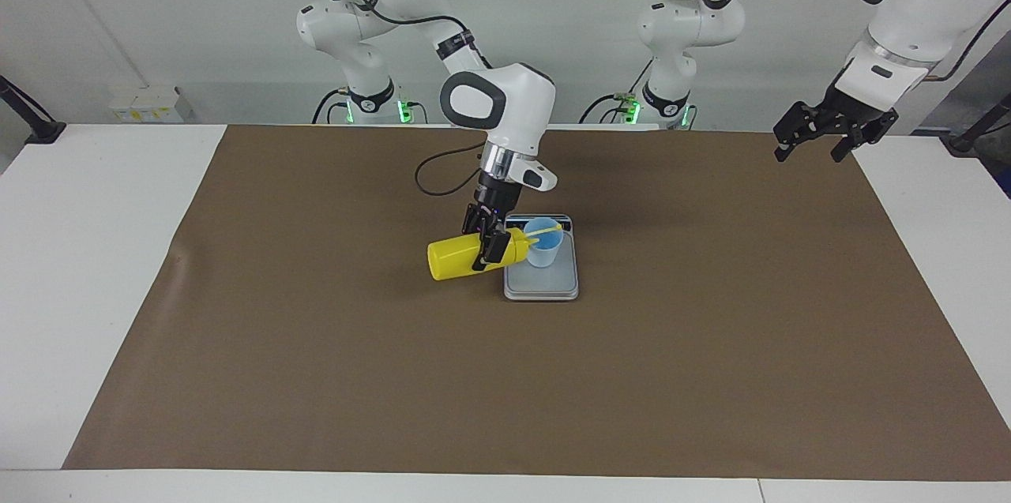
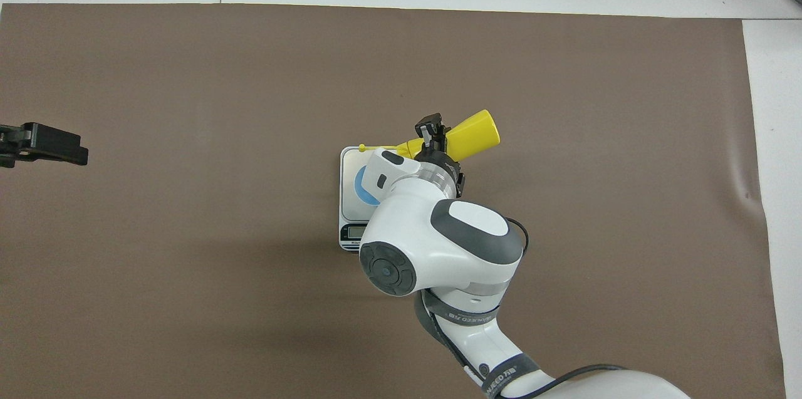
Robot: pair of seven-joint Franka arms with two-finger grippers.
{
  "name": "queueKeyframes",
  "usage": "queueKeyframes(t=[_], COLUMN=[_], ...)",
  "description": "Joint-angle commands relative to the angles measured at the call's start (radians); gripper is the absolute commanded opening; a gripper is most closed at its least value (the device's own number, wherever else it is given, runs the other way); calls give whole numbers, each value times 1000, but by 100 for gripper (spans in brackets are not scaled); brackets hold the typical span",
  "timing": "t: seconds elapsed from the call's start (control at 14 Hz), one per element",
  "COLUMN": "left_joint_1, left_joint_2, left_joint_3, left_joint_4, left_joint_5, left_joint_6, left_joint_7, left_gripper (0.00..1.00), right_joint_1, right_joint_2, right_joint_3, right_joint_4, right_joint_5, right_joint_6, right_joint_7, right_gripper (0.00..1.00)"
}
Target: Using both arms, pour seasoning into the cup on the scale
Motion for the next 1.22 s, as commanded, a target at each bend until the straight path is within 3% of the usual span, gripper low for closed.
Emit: queueKeyframes(t=[0.0,1.15], left_joint_1=[12,12], left_joint_2=[-27,-27], left_joint_3=[-5,-5], left_joint_4=[-27,-27], left_joint_5=[-9,-9], left_joint_6=[-4,-4], left_joint_7=[-7,-7], left_gripper=[100,100], right_joint_1=[-4,10], right_joint_2=[-35,-41], right_joint_3=[3,2], right_joint_4=[-29,-27], right_joint_5=[-37,-70], right_joint_6=[-3,-17], right_joint_7=[-43,-97], right_gripper=[0,0])
